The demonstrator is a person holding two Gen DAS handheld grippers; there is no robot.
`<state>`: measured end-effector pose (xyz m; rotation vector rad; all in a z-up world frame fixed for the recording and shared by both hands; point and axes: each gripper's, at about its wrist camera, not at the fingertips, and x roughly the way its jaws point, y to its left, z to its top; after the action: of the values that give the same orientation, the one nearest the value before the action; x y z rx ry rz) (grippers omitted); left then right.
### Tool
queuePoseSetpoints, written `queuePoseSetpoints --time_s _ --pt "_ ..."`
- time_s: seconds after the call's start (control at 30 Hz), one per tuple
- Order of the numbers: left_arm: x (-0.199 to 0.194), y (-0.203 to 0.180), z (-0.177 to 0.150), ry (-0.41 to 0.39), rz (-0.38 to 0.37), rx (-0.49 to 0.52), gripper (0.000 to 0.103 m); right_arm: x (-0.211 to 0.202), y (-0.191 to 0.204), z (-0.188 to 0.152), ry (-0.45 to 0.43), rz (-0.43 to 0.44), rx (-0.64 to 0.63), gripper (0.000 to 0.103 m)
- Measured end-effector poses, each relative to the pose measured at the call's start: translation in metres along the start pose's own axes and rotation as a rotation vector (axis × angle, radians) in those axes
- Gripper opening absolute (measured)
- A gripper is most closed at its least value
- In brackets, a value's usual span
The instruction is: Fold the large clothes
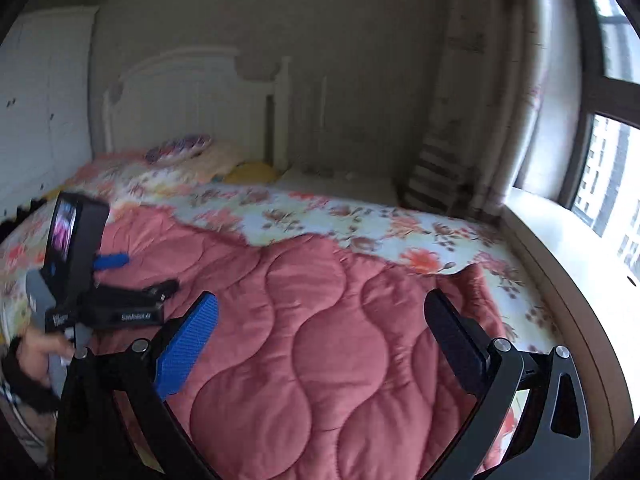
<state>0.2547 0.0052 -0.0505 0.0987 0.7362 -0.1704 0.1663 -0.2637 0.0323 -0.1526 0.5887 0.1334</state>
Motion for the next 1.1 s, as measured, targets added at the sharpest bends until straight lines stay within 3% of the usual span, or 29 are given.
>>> queuePoseSetpoints --time_s 0.1,0.13,0.2,0.23,0.3,0.37,0.43,0.5,0.6,0.7,0.73,0.8,0.9,1.0,1.1 --pt "0.0 -0.002 0.0 0.0 0.003 0.001 0.101 0.052 -0.009 -0.025 0.183 -0.066 -0.004 0.098" --pt "0.0 -0.001 0.0 -0.002 0.001 0.0 0.101 0.063 -0.025 -0.039 0.218 -0.032 0.04 0.098" --pt "0.0 -0.002 0.0 0.0 0.0 0.001 0.101 0.067 -0.046 -0.054 0.211 0.07 0.177 0.099" --pt "0.0 -0.003 0.0 0.0 0.002 0.004 0.101 0.065 -0.048 -0.053 0.219 0.068 0.182 0.098" --pt "0.0 -0.004 0.0 0.002 0.003 0.005 0.101 0.053 -0.049 -0.043 0.202 -0.018 0.116 0.098" --pt "0.0 -0.004 0.0 0.001 0.003 0.004 0.101 0.038 -0.064 -0.036 0.15 -0.092 0.135 0.098" --pt "0.001 -0.004 0.0 0.002 0.004 0.005 0.101 0.04 -0.092 -0.039 0.153 -0.101 0.243 0.098" --pt "0.001 -0.004 0.0 0.002 0.005 0.006 0.101 0.057 -0.116 -0.054 0.226 -0.063 0.323 0.098" --pt "0.0 -0.004 0.0 0.0 0.003 0.007 0.101 0.066 -0.118 -0.065 0.232 -0.044 0.309 0.099" --pt "-0.001 -0.004 -0.001 -0.001 0.002 0.006 0.101 0.055 -0.11 -0.052 0.251 -0.149 0.278 0.098" --pt "0.0 -0.004 0.0 -0.001 0.002 0.006 0.101 0.045 -0.111 -0.044 0.216 -0.167 0.3 0.098" --pt "0.0 -0.004 0.0 0.0 0.005 0.008 0.101 0.032 -0.11 -0.029 0.135 -0.088 0.336 0.098" --pt "-0.001 -0.003 0.0 -0.002 0.002 0.005 0.101 0.039 -0.093 -0.007 0.097 -0.075 0.248 0.098" --pt "-0.001 -0.004 0.0 0.0 0.004 0.007 0.101 0.066 -0.083 0.005 0.114 -0.041 0.185 0.098" --pt "-0.001 -0.004 0.0 -0.001 0.004 0.006 0.101 0.115 -0.085 0.0 0.25 -0.053 0.15 0.098"
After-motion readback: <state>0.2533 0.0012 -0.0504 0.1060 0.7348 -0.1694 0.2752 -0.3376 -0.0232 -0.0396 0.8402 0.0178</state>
